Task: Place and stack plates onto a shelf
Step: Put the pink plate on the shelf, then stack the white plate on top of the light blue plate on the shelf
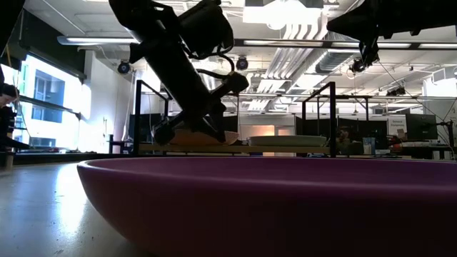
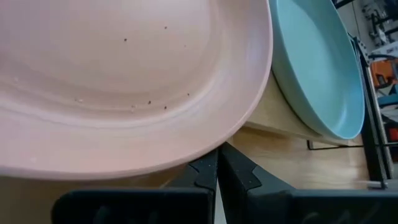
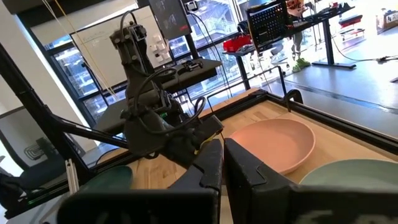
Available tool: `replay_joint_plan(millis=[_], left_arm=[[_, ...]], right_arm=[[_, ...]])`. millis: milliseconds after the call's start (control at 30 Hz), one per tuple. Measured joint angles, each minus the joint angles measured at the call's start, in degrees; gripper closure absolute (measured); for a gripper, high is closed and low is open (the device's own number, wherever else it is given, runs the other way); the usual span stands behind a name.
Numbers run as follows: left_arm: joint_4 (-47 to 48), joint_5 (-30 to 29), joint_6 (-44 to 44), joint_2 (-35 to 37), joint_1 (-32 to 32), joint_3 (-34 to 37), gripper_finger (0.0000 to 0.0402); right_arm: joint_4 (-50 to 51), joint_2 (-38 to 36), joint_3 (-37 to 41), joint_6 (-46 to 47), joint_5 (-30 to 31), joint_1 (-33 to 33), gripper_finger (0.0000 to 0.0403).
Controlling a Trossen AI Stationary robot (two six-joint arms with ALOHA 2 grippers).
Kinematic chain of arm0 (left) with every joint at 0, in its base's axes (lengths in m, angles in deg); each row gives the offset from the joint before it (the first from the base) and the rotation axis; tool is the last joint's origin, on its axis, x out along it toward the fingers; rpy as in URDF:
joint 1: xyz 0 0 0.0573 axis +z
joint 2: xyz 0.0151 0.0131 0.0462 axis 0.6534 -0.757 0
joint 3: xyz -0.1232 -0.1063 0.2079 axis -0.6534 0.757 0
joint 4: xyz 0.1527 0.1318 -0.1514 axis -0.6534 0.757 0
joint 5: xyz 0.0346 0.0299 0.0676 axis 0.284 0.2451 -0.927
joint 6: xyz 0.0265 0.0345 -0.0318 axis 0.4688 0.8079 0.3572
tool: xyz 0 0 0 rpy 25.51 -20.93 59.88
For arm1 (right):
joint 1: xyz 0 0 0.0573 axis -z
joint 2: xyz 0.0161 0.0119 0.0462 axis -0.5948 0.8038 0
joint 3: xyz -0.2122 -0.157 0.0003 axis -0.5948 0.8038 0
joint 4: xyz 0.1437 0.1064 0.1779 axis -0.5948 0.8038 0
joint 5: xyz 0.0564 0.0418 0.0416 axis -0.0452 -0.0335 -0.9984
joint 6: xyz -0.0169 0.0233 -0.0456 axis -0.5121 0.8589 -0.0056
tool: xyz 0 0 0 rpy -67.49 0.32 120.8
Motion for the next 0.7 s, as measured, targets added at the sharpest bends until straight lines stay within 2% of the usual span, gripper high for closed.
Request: replay_joint_plan(millis=[400,600,700], left_arm=[[-0.07,0.9,5.73,0.0,2.86,0.0,0.0401],[-1.03,6.99,7.59,1.34,2.91,0.02,0.0401],[-2.91,9.93,15.62,4.58,2.3,0.04,0.0401]], right_arm=[[0.04,0.0,0.0,-0.02,0.0,0.0,0.0403],[0.04,-0.02,0.0,-0.02,0.0,0.0,0.0403],[0.2,-0.15,-0.53,0.14,0.44,0.02,0.0403]])
